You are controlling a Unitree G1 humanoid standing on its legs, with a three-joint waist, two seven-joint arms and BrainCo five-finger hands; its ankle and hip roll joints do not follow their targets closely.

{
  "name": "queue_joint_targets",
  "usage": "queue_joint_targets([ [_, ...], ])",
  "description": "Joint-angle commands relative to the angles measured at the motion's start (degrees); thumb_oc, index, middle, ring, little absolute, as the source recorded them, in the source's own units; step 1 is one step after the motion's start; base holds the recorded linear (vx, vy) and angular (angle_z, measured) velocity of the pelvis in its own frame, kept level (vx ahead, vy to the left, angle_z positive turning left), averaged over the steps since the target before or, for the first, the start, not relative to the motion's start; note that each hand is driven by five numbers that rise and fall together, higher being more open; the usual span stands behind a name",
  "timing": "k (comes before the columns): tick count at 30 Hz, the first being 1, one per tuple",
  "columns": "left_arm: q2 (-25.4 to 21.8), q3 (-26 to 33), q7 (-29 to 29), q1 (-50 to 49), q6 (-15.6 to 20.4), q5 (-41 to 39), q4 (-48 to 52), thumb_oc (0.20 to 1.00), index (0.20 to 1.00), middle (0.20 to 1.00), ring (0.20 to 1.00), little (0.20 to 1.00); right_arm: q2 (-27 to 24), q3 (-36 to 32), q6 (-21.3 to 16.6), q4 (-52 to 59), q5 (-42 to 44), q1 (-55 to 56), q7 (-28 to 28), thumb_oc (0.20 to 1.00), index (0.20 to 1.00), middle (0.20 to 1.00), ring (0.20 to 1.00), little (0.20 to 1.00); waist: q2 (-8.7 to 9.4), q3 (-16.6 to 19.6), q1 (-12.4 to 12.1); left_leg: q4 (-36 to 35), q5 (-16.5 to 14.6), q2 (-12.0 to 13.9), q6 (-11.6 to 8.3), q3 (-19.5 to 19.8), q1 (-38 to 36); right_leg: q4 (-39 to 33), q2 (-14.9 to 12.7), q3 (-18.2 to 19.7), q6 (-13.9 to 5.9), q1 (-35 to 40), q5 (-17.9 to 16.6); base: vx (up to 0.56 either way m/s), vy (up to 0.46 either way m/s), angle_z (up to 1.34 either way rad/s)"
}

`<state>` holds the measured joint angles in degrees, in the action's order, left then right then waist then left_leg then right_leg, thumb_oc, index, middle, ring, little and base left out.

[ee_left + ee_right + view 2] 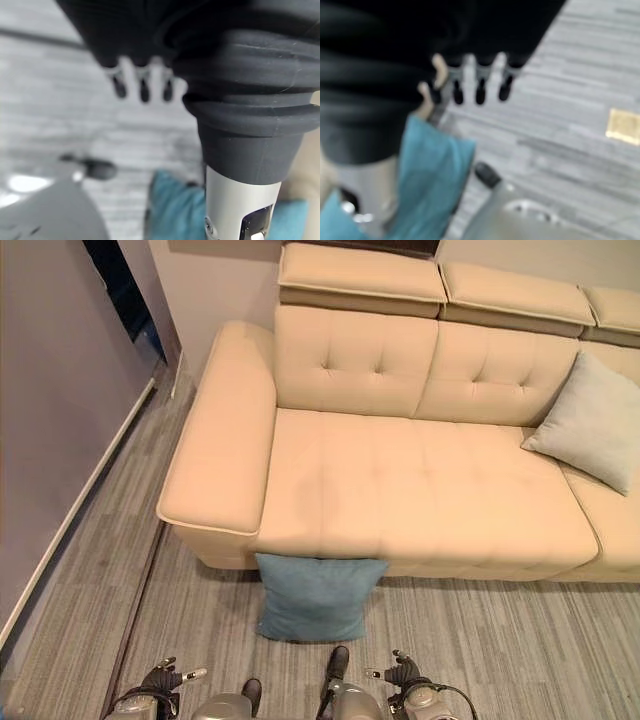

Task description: Pick up all the scattered cushions and arrange them neatly on the sofa.

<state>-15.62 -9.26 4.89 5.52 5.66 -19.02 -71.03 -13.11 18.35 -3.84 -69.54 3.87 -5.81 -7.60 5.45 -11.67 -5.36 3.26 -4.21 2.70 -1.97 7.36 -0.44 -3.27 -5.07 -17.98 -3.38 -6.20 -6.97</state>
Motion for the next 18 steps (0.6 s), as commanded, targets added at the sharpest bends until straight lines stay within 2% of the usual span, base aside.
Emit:
queue_joint_targets([
  [1,-0.7,-1.8,0.0,4.4,1.8,-0.7,2.5,1.000,1.000,1.000,1.000,1.000,-2.6,-0.2,-1.5,0.6,1.6,-2.1,-1.6,1.000,1.000,1.000,1.000,1.000,1.20,-4.8,-0.4,11.7,1.1,-0.9,-2.35,-2.6,7.3,4.0,-2.5,0.3,-2.54,0.8,4.7,-0.04,-0.218,1.26],
  [3,-0.6,-2.1,0.1,4.9,1.8,-1.1,2.9,1.000,1.000,1.000,1.000,1.000,-2.8,-0.2,-1.5,0.5,1.9,-2.4,-1.7,1.000,1.000,1.000,1.000,1.000,1.10,-5.0,-0.4,11.9,1.3,-0.6,-2.42,-3.1,8.2,3.6,-2.2,-0.4,-2.40,1.0,4.9,-0.01,-0.100,0.61],
  [5,-0.3,-3.0,0.1,5.7,1.9,-2.1,3.7,1.000,1.000,1.000,1.000,1.000,-3.3,-0.6,-1.7,0.6,2.8,-3.1,-2.1,1.000,1.000,1.000,1.000,1.000,0.86,-5.3,-0.3,8.3,1.3,-0.4,-2.26,-4.1,9.9,2.8,-2.1,-1.3,-2.74,1.3,5.5,0.02,-0.011,0.22],
  [6,-0.4,-3.8,0.7,6.1,2.4,-2.2,5.2,1.000,1.000,1.000,1.000,1.000,-3.6,-1.0,-2.1,1.5,3.7,-3.7,-2.5,1.000,1.000,1.000,1.000,1.000,0.46,-5.4,-0.2,3.9,3.9,0.1,-2.14,-4.7,12.4,2.8,-1.7,-1.1,-3.04,1.1,5.8,0.05,0.052,0.24],
  [8,-0.8,-3.3,1.5,6.3,2.7,-3.0,5.8,1.000,1.000,1.000,1.000,1.000,-3.8,-1.0,-2.2,2.1,4.0,-4.6,-2.7,1.000,1.000,1.000,1.000,1.000,0.61,-6.1,-0.7,5.0,3.4,-0.8,-2.06,-3.1,13.6,4.9,-1.8,0.6,-3.07,-0.7,6.8,0.03,0.077,0.22],
  [10,-0.9,-3.5,1.6,6.3,3.1,-3.8,7.0,1.000,1.000,1.000,1.000,1.000,-4.0,-1.1,-2.2,2.4,4.0,-4.9,-2.8,1.000,1.000,1.000,1.000,1.000,0.32,-5.9,-0.1,4.7,3.2,-1.0,-1.74,-3.2,13.3,6.0,-2.2,1.7,-3.22,-1.6,6.7,0.00,0.132,-0.33],
  [11,-1.0,-3.4,2.2,6.4,3.3,-4.5,8.0,1.000,1.000,1.000,1.000,1.000,-4.1,-1.6,-2.6,3.1,4.6,-5.1,-3.2,1.000,1.000,1.000,1.000,1.000,0.00,-6.9,0.3,4.9,3.6,-1.5,-1.44,-3.0,14.3,7.4,-2.7,2.4,-3.32,-3.1,6.4,-0.05,0.221,-0.73],
  [14,-2.0,-4.4,4.4,10.1,5.2,-7.1,11.5,1.000,1.000,1.000,1.000,1.000,-5.1,-3.3,-3.9,7.1,7.0,-8.4,-5.3,1.000,1.000,1.000,1.000,1.000,-0.42,-10.0,0.8,6.2,2.8,-2.9,-0.43,-4.6,18.4,10.8,-4.7,5.4,-3.47,-9.9,5.6,-0.16,0.210,-0.48],
  [18,-3.4,-3.9,8.2,13.4,7.1,-9.1,15.4,1.000,1.000,1.000,1.000,1.000,-6.3,-4.7,-4.8,11.0,9.0,-10.7,-8.3,1.000,1.000,1.000,1.000,1.000,-1.09,-12.3,1.3,7.6,2.9,-3.6,0.18,-5.8,23.4,11.9,-5.9,6.3,-3.52,-15.6,4.3,-0.09,0.097,-0.24],
])
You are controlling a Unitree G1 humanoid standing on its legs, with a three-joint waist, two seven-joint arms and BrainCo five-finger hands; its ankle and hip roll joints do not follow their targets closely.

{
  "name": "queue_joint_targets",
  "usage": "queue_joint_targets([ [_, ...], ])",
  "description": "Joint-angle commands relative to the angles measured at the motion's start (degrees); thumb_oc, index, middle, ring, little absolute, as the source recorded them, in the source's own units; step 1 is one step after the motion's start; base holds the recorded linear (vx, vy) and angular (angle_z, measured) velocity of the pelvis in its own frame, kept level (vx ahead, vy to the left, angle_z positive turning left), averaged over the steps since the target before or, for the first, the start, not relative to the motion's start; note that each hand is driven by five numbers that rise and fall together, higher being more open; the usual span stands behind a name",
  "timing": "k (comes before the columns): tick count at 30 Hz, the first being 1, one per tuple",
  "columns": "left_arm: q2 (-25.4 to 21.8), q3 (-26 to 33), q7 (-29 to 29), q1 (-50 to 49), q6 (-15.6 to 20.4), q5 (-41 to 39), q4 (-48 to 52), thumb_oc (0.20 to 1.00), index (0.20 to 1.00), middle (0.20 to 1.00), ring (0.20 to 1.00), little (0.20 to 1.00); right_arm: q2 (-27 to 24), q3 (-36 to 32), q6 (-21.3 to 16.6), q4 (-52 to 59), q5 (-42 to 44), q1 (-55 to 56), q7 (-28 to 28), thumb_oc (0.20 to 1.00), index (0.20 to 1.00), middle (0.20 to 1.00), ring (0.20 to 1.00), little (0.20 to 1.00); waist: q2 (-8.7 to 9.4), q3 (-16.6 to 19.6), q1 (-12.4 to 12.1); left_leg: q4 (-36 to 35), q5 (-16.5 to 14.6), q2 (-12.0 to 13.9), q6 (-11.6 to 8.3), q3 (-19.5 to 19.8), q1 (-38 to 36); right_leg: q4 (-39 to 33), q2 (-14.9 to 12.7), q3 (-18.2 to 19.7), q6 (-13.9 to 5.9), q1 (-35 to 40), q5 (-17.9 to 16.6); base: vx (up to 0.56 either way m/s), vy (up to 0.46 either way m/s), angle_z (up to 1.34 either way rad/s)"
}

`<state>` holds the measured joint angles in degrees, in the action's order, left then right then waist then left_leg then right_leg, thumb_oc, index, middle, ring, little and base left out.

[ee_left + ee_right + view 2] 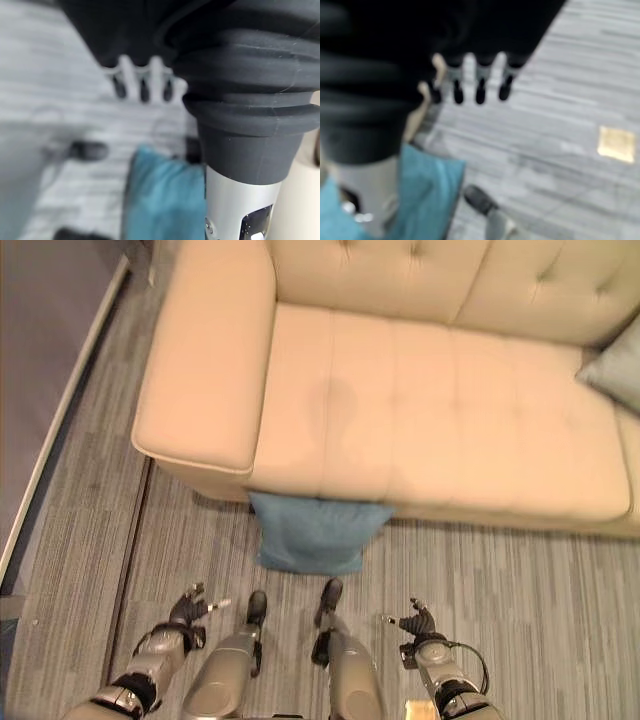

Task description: Pick up all the scattered cushions and arrange them neatly on the sofa.

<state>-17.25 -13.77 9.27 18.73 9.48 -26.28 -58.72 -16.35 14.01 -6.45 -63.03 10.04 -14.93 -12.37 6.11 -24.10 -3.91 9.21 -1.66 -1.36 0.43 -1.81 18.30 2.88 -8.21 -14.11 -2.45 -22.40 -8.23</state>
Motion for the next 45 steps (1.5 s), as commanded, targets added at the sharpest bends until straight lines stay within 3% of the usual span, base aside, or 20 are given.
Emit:
queue_joint_targets([
  [1,-2.0,0.8,4.6,0.8,3.7,-2.3,3.9,1.000,1.000,1.000,1.000,1.000,-3.4,-0.6,-2.4,5.4,3.0,-2.0,-4.1,1.000,1.000,1.000,1.000,1.000,-1.86,-0.1,0.0,2.1,0.4,0.5,-2.23,3.3,6.0,5.9,-3.0,2.4,-4.49,-0.7,5.3,-0.08,0.060,-0.09],
  [3,-2.5,1.3,6.8,2.6,4.8,-3.2,5.7,1.000,1.000,1.000,1.000,1.000,-4.0,-1.5,-2.9,7.3,3.8,-3.4,-6.0,1.000,1.000,1.000,1.000,1.000,-2.12,-0.8,0.5,2.9,0.6,0.4,-2.16,2.8,9.4,6.2,-3.3,2.6,-4.63,-4.0,4.6,-0.03,0.019,-0.03],
  [4,-2.7,1.5,7.9,3.4,5.3,-3.6,6.8,1.000,1.000,1.000,1.000,1.000,-4.5,-1.6,-3.1,7.7,4.0,-4.5,-6.9,1.000,1.000,1.000,1.000,1.000,-2.53,-0.8,0.5,3.4,-0.9,0.9,-2.42,3.0,10.5,6.6,-3.0,2.9,-5.16,-5.1,5.7,-0.04,0.018,0.00],
  [5,-2.7,1.5,7.9,3.5,5.3,-3.6,6.8,1.000,1.000,1.000,1.000,1.000,-4.5,-1.7,-3.1,7.7,4.0,-4.6,-6.9,1.000,1.000,1.000,1.000,1.000,-2.34,-0.9,0.7,3.4,0.7,0.5,-2.14,2.7,11.5,6.3,-3.4,2.7,-4.79,-5.9,4.3,0.00,0.000,0.00],
  [7,-2.9,1.6,9.1,5.2,5.8,-4.6,7.3,1.000,1.000,1.000,1.000,1.000,-5.3,-1.6,-3.3,8.9,4.1,-6.6,-8.6,1.000,1.000,1.000,1.000,1.000,-2.94,-1.3,0.8,4.3,-0.7,1.0,-2.40,2.9,14.0,6.8,-3.1,3.1,-5.27,-8.3,5.3,0.00,0.017,-0.07],
  [12,-3.2,1.0,15.3,13.0,7.2,-4.0,9.9,1.000,1.000,1.000,1.000,1.000,-8.1,-1.4,-5.2,11.8,3.8,-15.5,-14.9,1.000,1.000,1.000,1.000,1.000,-3.85,-2.9,1.9,7.7,-0.3,1.5,-2.55,3.3,25.2,10.2,-3.9,3.7,-5.40,-20.0,5.1,-0.03,0.009,-0.04],
  [17,-3.5,0.0,17.5,17.7,7.6,-4.7,11.5,1.000,1.000,1.000,1.000,1.000,-10.0,0.5,-5.5,11.3,3.5,-21.9,-16.4,1.000,1.000,1.000,1.000,1.000,-3.77,-4.0,1.9,10.8,-0.4,2.0,-2.52,4.3,32.8,13.2,-4.1,3.6,-5.37,-27.4,5.3,0.00,-0.020,-0.02],
  [37,-7.0,-2.4,19.2,31.3,9.2,-9.5,14.6,1.000,1.000,1.000,1.000,1.000,-17.0,6.3,-5.9,12.4,2.7,-38.0,-19.6,1.000,1.000,1.000,1.000,1.000,-3.38,-5.6,3.8,15.5,0.5,2.9,-3.31,6.3,49.8,24.0,-3.6,4.0,-5.23,-47.1,8.1,0.01,-0.030,0.01],
  [45,-8.1,-5.3,18.3,38.1,10.5,-11.4,18.1,1.000,1.000,1.000,1.000,1.000,-18.5,9.2,-7.9,13.7,6.4,-45.0,-17.7,1.000,1.000,1.000,1.000,1.000,-3.42,-5.1,4.3,19.2,-0.4,2.4,-3.07,6.8,56.3,29.0,-3.9,4.4,-5.56,-54.5,9.8,0.05,-0.020,0.00],
])
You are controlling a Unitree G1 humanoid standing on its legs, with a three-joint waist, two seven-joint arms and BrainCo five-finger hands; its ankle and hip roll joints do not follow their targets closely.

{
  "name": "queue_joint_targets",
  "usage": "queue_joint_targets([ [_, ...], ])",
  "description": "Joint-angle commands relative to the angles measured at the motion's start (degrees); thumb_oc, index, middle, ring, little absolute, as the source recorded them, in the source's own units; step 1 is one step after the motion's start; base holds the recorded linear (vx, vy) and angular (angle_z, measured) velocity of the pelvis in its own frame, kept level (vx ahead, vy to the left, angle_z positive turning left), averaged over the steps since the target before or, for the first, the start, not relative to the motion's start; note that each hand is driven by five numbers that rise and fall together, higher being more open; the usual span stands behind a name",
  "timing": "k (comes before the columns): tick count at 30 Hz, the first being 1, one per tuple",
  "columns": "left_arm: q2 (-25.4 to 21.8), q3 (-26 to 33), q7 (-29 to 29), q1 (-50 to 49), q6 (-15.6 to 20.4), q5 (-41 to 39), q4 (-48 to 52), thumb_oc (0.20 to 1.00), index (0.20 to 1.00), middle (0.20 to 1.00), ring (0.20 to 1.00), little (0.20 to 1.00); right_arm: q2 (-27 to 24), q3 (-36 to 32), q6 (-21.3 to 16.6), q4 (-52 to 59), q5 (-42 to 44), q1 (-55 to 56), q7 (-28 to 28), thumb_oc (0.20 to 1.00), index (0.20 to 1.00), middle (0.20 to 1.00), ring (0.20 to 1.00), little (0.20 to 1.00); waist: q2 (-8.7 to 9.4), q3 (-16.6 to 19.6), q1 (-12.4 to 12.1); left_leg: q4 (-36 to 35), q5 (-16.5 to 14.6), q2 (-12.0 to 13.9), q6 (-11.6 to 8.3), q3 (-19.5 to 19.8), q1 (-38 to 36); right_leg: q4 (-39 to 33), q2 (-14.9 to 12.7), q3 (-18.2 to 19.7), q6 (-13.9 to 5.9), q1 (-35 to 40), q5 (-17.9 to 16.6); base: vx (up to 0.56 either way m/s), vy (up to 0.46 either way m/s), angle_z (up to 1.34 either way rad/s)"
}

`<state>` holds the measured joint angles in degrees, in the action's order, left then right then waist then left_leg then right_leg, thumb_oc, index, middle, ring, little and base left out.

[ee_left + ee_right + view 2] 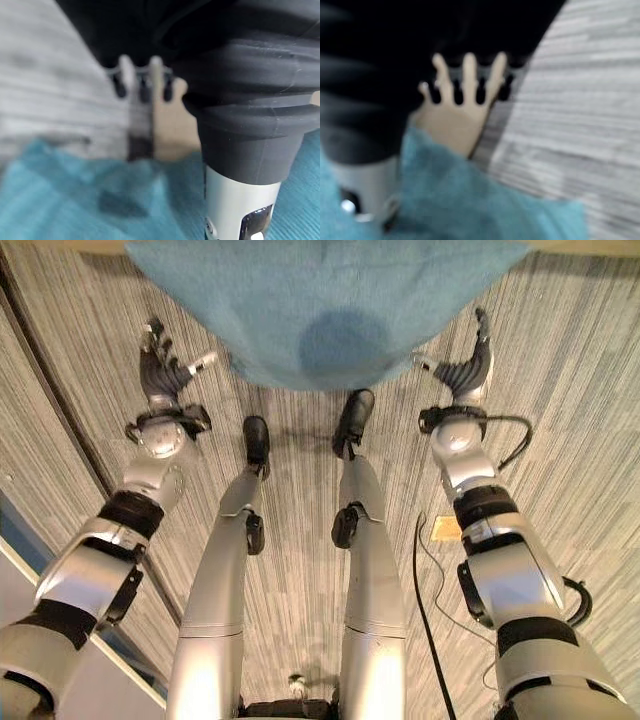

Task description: Pick up all the scattered cushions and arrange them neatly on the sofa.

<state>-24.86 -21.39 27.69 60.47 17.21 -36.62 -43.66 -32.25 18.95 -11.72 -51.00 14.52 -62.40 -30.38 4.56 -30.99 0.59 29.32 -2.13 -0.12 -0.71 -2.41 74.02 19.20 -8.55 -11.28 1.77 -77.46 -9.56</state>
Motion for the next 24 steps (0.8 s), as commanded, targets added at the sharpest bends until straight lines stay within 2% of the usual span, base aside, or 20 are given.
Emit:
queue_joint_targets([
  [1,-0.4,1.9,-0.1,-2.9,2.7,-1.4,3.0,1.000,1.000,1.000,1.000,1.000,-2.6,4.8,-2.7,1.8,2.3,1.6,0.6,1.000,1.000,1.000,1.000,1.000,-1.78,1.9,-0.2,-0.2,0.0,1.1,-1.84,7.6,1.3,13.2,-3.5,1.7,-9.75,-0.2,11.2,0.05,0.000,-0.01],
  [5,-0.4,0.3,0.2,0.3,2.4,-0.7,1.7,1.000,1.000,1.000,1.000,1.000,-1.8,6.3,-3.0,1.5,3.0,-1.2,1.0,1.000,1.000,1.000,1.000,1.000,-1.42,2.3,-0.2,2.0,-0.7,0.8,-1.69,7.4,3.9,15.0,-3.6,1.8,-9.70,-2.6,11.6,0.04,0.000,-0.01],
  [10,1.8,-1.5,-0.1,5.7,2.8,-3.1,-0.6,1.000,1.000,1.000,1.000,1.000,1.9,9.2,-3.1,0.1,5.0,-7.1,1.9,1.000,1.000,1.000,1.000,1.000,-1.06,2.8,-0.5,4.2,-1.2,0.5,-1.28,7.8,7.2,16.7,-3.7,1.9,-9.92,-5.7,11.7,0.05,0.010,-0.02],
  [11,3.2,-1.9,-0.1,7.3,2.8,-3.6,-0.9,1.000,1.000,1.000,1.000,1.000,4.3,9.8,-3.2,0.1,5.7,-8.9,1.9,1.000,1.000,1.000,1.000,1.000,-1.06,2.9,-0.6,4.7,-1.4,0.3,-1.17,7.6,8.1,16.9,-3.8,1.9,-9.90,-6.6,11.8,0.03,0.007,-0.01],
  [12,3.2,-1.9,0.0,7.3,2.8,-3.6,-0.9,1.000,1.000,1.000,1.000,1.000,4.3,9.8,-3.2,0.1,5.7,-9.0,1.9,1.000,1.000,1.000,1.000,1.000,-1.04,2.9,-0.6,4.8,-1.4,0.2,-1.17,7.6,8.2,17.0,-3.8,1.9,-9.90,-6.7,11.8,0.05,0.032,-0.01],
  [14,5.8,-2.8,0.9,10.5,3.2,-3.4,-1.6,1.000,1.000,1.000,1.000,1.000,9.5,11.1,-3.5,0.5,5.9,-12.1,1.5,1.000,1.000,1.000,1.000,1.000,-1.13,3.1,-0.8,4.9,-1.4,0.0,-1.08,7.5,9.0,17.0,-3.7,2.2,-9.89,-7.9,11.8,0.04,0.040,0.00],
  [16,6.4,-2.6,1.2,11.2,3.4,-3.4,-1.6,1.000,1.000,1.000,1.000,1.000,10.9,11.3,-3.6,0.6,5.8,-12.7,1.3,1.000,1.000,1.000,1.000,1.000,-1.09,3.1,-0.8,4.6,-1.3,0.0,-1.08,7.6,9.2,16.8,-3.7,2.3,-9.93,-8.1,11.7,0.01,0.015,-0.01],
  [17,7.6,-2.9,2.5,13.6,3.9,-2.3,-1.5,1.000,1.000,1.000,1.000,1.000,14.1,12.3,-3.5,-0.1,5.3,-15.1,0.9,1.000,1.000,1.000,1.000,1.000,-1.19,3.3,-1.2,3.9,-1.0,-0.2,-0.94,7.8,9.5,16.3,-3.6,2.3,-10.05,-8.5,11.5,0.00,0.000,0.00],
  [21,8.9,-2.9,3.0,15.6,4.5,-2.4,-0.5,1.000,1.000,1.000,1.000,1.000,17.6,13.2,-3.5,-0.1,5.1,-17.9,0.9,1.000,1.000,1.000,1.000,1.000,-1.40,3.4,-1.6,2.8,-0.3,-0.2,-0.92,7.7,10.0,15.5,-3.6,2.2,-10.31,-9.1,11.2,0.01,0.015,-0.03],
  [22,8.9,-2.9,3.0,15.6,4.5,-2.4,-0.5,1.000,1.000,1.000,1.000,1.000,17.6,13.2,-3.5,-0.1,5.1,-18.0,1.0,0.849,0.849,0.849,0.849,0.849,-1.41,3.3,-1.6,2.8,-0.3,-0.2,-0.92,7.7,10.0,15.5,-3.6,2.1,-10.31,-9.1,11.2,0.00,0.000,0.00],
  [23,9.1,-2.7,2.5,15.7,4.9,-3.4,0.3,1.000,1.000,1.000,1.000,1.000,18.7,13.2,-3.6,0.3,5.4,-18.5,1.0,0.435,0.435,0.435,0.435,0.435,-1.52,3.2,-1.7,2.5,-0.1,-0.4,-0.90,7.8,10.0,15.4,-3.5,2.2,-10.26,-9.2,11.1,0.00,0.000,0.00],
  [24,8.9,-1.7,2.3,15.4,6.2,-3.9,3.2,0.200,0.200,0.200,0.200,0.200,19.9,13.6,-3.8,2.6,4.8,-19.4,1.5,0.200,0.200,0.200,0.200,0.200,-1.58,3.5,-1.9,1.4,0.5,-0.5,-1.00,7.9,9.7,15.2,-3.3,2.0,-10.31,-9.4,11.1,0.00,0.000,0.00],
])
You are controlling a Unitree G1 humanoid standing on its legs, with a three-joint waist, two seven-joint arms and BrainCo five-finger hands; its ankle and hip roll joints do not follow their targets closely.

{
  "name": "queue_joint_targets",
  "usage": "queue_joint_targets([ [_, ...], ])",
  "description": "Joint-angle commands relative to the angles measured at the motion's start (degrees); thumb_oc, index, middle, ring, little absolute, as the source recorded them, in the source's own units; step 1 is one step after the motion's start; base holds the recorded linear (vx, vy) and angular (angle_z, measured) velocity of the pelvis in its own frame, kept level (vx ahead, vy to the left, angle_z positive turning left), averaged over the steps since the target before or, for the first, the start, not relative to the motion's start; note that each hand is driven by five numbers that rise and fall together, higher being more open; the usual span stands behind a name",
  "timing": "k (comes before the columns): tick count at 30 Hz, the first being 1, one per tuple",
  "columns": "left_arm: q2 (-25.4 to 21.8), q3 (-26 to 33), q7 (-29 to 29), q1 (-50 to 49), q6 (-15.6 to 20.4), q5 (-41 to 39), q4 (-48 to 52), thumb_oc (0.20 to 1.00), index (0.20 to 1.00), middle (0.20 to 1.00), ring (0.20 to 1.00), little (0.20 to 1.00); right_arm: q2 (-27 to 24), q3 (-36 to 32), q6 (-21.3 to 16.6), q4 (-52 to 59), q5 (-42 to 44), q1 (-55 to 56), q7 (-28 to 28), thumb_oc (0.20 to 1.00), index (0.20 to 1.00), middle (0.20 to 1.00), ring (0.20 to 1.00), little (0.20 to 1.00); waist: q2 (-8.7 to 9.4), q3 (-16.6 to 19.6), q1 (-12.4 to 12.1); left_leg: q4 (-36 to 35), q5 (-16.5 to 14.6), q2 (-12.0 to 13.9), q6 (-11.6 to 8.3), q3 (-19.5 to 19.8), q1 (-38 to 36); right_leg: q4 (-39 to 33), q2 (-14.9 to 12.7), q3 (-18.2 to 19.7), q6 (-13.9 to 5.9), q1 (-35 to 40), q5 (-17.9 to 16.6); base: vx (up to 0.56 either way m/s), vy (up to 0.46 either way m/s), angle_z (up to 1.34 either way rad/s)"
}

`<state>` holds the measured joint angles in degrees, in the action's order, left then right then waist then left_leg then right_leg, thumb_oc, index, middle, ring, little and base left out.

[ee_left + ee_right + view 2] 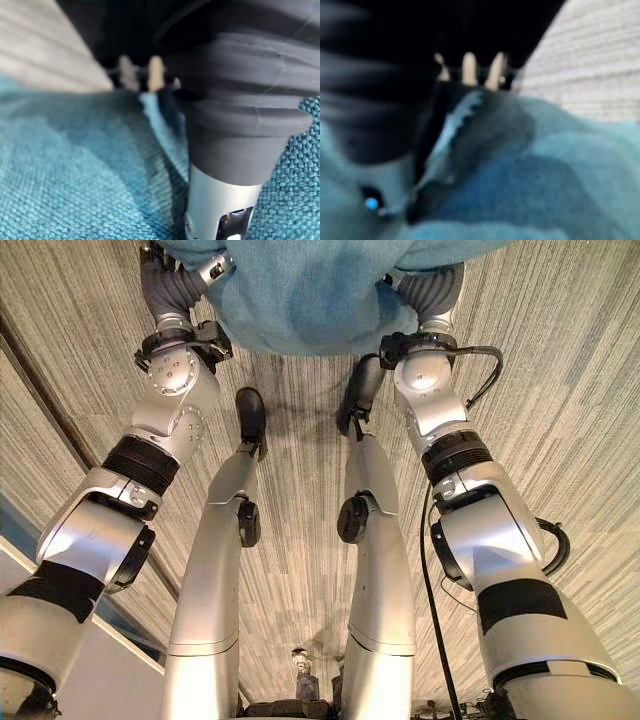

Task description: Pick up all the scattered cushions and arrange them neatly on the sofa.

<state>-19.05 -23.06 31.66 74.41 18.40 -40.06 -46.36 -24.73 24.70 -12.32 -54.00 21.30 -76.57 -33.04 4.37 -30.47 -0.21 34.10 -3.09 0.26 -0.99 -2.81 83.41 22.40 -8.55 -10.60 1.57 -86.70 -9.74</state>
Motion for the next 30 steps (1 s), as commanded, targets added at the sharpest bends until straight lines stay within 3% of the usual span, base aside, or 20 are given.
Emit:
queue_joint_targets([
  [1,2.9,0.4,-1.7,1.0,5.5,-0.5,7.0,0.200,0.200,0.200,0.200,0.200,12.4,7.5,-3.6,6.5,-2.2,-5.0,4.3,0.200,0.200,0.200,0.200,0.200,-1.39,3.0,-1.1,-3.5,1.5,-0.9,-0.79,8.2,0.3,12.0,-3.2,1.3,-10.07,0.0,11.4,0.00,0.000,0.00],
  [7,1.2,2.9,-2.7,-4.4,6.9,-0.8,12.1,0.200,0.200,0.200,0.200,0.200,9.0,5.0,-4.2,12.2,-5.0,-2.1,4.0,0.200,0.200,0.200,0.200,0.200,-1.10,4.5,-1.1,-5.8,2.1,-0.8,-1.22,8.5,-1.6,11.0,-2.9,0.6,-10.02,1.7,11.6,0.00,0.001,0.01],
  [15,2.7,3.6,-5.0,-15.6,6.9,2.6,22.8,0.200,0.200,0.200,0.200,0.200,6.3,-0.6,-4.9,21.4,-8.4,8.1,4.9,0.200,0.200,0.200,0.200,0.200,-1.75,4.9,-0.8,-11.7,3.3,-0.4,-1.79,7.9,-10.8,6.9,-2.5,-0.6,-10.00,10.5,11.1,-0.04,0.016,0.04],
  [21,5.9,3.2,-7.3,-26.4,6.0,5.7,28.3,0.200,0.200,0.200,0.200,0.200,7.7,-2.2,-5.8,30.3,-11.1,19.7,7.3,0.200,0.200,0.200,0.200,0.200,-1.40,5.8,-0.5,-17.3,4.1,-0.3,-2.97,7.2,-24.0,-0.1,-1.5,-1.8,-9.66,24.9,10.2,-0.02,0.017,0.01],
  [25,5.3,2.8,-8.5,-32.5,5.7,6.9,31.6,0.200,0.200,0.200,0.200,0.200,8.4,-2.8,-6.4,34.9,-11.3,27.2,8.7,0.200,0.200,0.200,0.200,0.200,-1.38,6.6,-0.8,-20.7,5.0,-0.2,-3.80,7.5,-32.1,-4.1,-1.1,-2.5,-9.35,33.2,9.6,-0.01,-0.001,0.00],
  [26,4.3,2.4,-8.9,-34.0,5.4,8.0,31.7,0.200,0.200,0.200,0.200,0.200,7.8,-2.9,-6.3,35.8,-11.6,29.4,9.1,0.200,0.200,0.200,0.200,0.200,-1.46,6.6,-0.9,-21.3,6.8,-0.1,-3.77,7.4,-33.6,-5.1,-1.5,-3.1,-8.78,34.7,8.0,0.00,0.000,0.00],
  [27,4.4,2.4,-8.8,-34.1,5.4,8.1,31.7,0.200,0.200,0.200,0.200,0.200,7.8,-2.8,-6.3,35.9,-11.7,29.6,9.2,0.200,0.200,0.200,0.200,0.200,-1.52,6.8,-1.0,-21.5,5.2,0.1,-3.99,7.7,-34.7,-4.8,-1.2,-2.8,-9.29,35.6,9.6,-0.03,0.021,-0.18],
  [29,3.3,1.8,-12.4,-44.0,4.8,9.1,35.1,0.200,0.200,0.200,0.200,0.200,6.8,-3.2,-6.5,39.6,-12.1,40.9,11.7,0.200,0.200,0.200,0.200,0.200,-1.61,8.7,-1.1,-25.0,7.4,0.4,-4.64,7.8,-44.9,-9.5,-0.8,-4.3,-8.64,46.5,8.1,0.04,-0.002,-0.05],
  [30,3.3,1.8,-12.4,-44.1,4.8,9.1,35.1,0.200,0.200,0.200,0.200,0.200,6.8,-3.2,-6.5,39.7,-12.1,41.0,11.7,0.200,0.200,0.200,0.200,0.200,-1.64,8.5,-1.1,-25.1,7.4,0.4,-4.65,7.8,-45.3,-9.6,-0.7,-4.4,-8.64,46.9,8.1,0.10,-0.011,0.11],
])
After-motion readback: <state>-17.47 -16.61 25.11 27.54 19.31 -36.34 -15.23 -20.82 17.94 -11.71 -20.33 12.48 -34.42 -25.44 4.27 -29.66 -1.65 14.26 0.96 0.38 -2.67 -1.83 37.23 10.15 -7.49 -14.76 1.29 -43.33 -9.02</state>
